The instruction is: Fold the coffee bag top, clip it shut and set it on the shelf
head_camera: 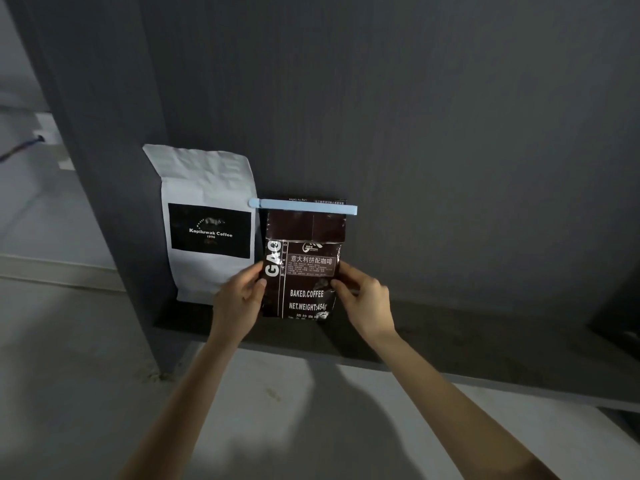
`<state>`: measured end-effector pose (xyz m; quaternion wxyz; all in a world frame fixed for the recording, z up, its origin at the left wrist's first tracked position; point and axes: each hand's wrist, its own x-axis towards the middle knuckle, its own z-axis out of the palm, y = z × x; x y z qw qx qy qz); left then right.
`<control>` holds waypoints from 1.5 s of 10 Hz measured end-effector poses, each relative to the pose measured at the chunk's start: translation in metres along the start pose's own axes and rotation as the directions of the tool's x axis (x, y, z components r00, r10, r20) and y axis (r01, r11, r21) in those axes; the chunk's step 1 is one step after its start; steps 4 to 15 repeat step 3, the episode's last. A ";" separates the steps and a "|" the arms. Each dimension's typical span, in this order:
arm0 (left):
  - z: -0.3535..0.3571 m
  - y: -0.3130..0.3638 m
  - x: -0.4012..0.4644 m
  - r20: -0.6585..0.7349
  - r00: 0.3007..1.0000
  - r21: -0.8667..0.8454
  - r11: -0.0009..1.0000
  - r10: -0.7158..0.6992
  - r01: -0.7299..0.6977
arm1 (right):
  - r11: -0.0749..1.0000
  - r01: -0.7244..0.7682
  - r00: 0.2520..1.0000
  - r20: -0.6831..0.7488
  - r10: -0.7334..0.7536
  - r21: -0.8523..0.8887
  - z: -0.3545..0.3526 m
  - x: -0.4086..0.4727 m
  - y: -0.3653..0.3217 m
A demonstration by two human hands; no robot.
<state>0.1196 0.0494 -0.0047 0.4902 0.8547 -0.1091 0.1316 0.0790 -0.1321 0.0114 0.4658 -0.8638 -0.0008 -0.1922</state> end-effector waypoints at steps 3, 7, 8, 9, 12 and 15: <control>-0.004 0.029 -0.017 0.058 0.998 -0.023 0.999 -0.033 0.034 | 0.992 -0.031 0.978 0.199 0.056 -0.126 -0.022 -0.013 -0.016; -0.004 0.029 -0.017 0.058 0.998 -0.023 0.999 -0.033 0.034 | 0.992 -0.031 0.978 0.199 0.056 -0.126 -0.022 -0.013 -0.016; -0.004 0.029 -0.017 0.058 0.998 -0.023 0.999 -0.033 0.034 | 0.992 -0.031 0.978 0.199 0.056 -0.126 -0.022 -0.013 -0.016; -0.004 0.029 -0.017 0.058 0.998 -0.023 0.999 -0.033 0.034 | 0.992 -0.031 0.978 0.199 0.056 -0.126 -0.022 -0.013 -0.016; -0.004 0.029 -0.017 0.058 0.998 -0.023 0.999 -0.033 0.034 | 0.992 -0.031 0.978 0.199 0.056 -0.126 -0.022 -0.013 -0.016; -0.004 0.029 -0.017 0.058 0.998 -0.023 0.999 -0.033 0.034 | 0.992 -0.031 0.978 0.199 0.056 -0.126 -0.022 -0.013 -0.016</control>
